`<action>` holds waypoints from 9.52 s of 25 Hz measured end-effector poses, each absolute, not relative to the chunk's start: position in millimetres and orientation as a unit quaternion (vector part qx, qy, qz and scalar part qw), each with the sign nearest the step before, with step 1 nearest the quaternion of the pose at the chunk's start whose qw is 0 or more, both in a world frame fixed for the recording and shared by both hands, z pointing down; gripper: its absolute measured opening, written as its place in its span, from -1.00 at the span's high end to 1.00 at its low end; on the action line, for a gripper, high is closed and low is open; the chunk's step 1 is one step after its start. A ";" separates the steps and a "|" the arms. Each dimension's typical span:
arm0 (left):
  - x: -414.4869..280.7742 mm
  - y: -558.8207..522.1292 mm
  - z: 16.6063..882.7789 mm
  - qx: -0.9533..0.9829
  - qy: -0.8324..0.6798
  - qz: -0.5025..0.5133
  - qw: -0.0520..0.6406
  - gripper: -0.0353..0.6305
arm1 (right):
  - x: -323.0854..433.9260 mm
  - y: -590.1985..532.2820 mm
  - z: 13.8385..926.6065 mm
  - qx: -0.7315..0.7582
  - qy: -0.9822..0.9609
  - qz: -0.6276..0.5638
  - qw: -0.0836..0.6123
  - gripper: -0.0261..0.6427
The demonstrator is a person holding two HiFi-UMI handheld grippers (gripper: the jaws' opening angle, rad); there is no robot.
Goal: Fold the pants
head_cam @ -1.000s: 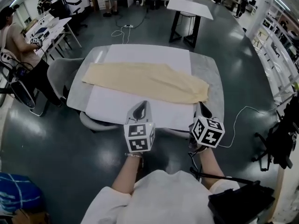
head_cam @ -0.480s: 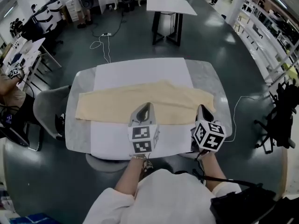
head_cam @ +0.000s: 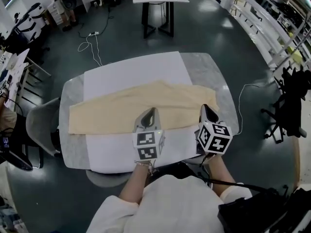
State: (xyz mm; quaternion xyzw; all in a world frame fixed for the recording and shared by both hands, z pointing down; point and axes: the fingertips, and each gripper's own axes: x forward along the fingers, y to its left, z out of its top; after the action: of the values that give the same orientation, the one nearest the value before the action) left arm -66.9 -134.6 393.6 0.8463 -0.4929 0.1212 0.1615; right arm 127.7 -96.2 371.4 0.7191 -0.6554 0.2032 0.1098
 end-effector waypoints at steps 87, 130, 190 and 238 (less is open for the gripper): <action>257.3 -154.2 534.5 0.867 -0.280 0.387 0.141 0.76 | 384.4 -72.4 533.1 0.716 -0.594 0.344 0.124 0.94; -350.4 -197.2 376.6 0.763 -0.577 0.197 0.217 0.76 | -148.3 -178.1 416.0 0.530 -0.799 0.208 0.193 0.94; -298.6 -149.1 482.3 0.736 -0.599 0.143 0.282 0.85 | -115.4 -178.5 463.1 0.534 -0.780 0.244 0.215 0.94; -153.8 -250.6 630.8 0.705 -0.515 0.389 0.296 0.32 | 15.8 -213.6 569.2 0.544 -0.735 0.337 0.222 0.94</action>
State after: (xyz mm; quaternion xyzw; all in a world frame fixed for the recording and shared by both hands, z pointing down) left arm -153.8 -250.6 630.8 0.7046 -0.5148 0.3886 0.2958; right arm 15.8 -213.6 569.2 0.5441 -0.7354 0.3373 0.2222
